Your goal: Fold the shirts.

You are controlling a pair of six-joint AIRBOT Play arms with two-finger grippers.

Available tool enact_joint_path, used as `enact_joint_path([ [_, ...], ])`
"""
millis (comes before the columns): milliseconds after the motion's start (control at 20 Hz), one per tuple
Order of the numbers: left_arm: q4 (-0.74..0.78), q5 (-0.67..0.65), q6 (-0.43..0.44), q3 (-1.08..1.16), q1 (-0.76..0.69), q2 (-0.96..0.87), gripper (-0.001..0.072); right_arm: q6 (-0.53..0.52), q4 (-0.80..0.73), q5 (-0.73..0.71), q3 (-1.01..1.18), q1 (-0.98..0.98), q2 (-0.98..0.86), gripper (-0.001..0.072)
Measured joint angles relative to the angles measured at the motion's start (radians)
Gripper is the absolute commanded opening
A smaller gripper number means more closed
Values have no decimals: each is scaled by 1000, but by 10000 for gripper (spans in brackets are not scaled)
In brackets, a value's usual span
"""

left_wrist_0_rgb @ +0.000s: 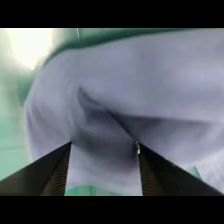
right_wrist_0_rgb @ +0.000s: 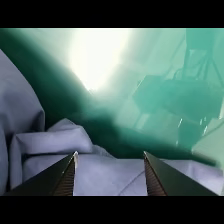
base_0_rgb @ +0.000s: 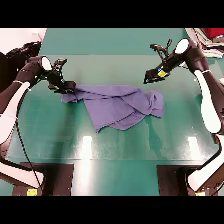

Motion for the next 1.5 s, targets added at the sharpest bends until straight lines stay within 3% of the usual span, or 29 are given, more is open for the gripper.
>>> enact_joint_path([
  [50, 1, 6, -2, 0, 0, -5, 33, 0, -1, 12, 5, 1, -5, 477],
  [100, 2, 11, -4, 0, 0, -8, 28, 0, -2, 27, 8, 2, -8, 434],
  [300, 30, -5, -8, 18, 0, -12, 28, 0, -2, 108, -16, 24, -2, 427],
  [500, 92, -68, -6, 87, 0, -12, 28, 0, -2, 124, -232, 108, 108, 426],
  [700, 125, -105, 1, 179, 0, -12, 28, -13, -3, 38, -493, 220, 304, 431],
  [900, 131, -126, 4, 230, 0, -12, 28, -21, -10, -92, -603, 246, 447, 456],
  [1000, 127, -135, 5, 239, 0, -12, 28, -24, -11, -139, -599, 216, 466, 648],
  [1400, 69, -148, 6, 249, 0, -12, 28, -65, -3, -190, -342, 130, 192, 641],
  [1500, 62, -149, 6, 249, 0, -12, 28, -71, 11, -156, -264, 134, 106, 571],
])
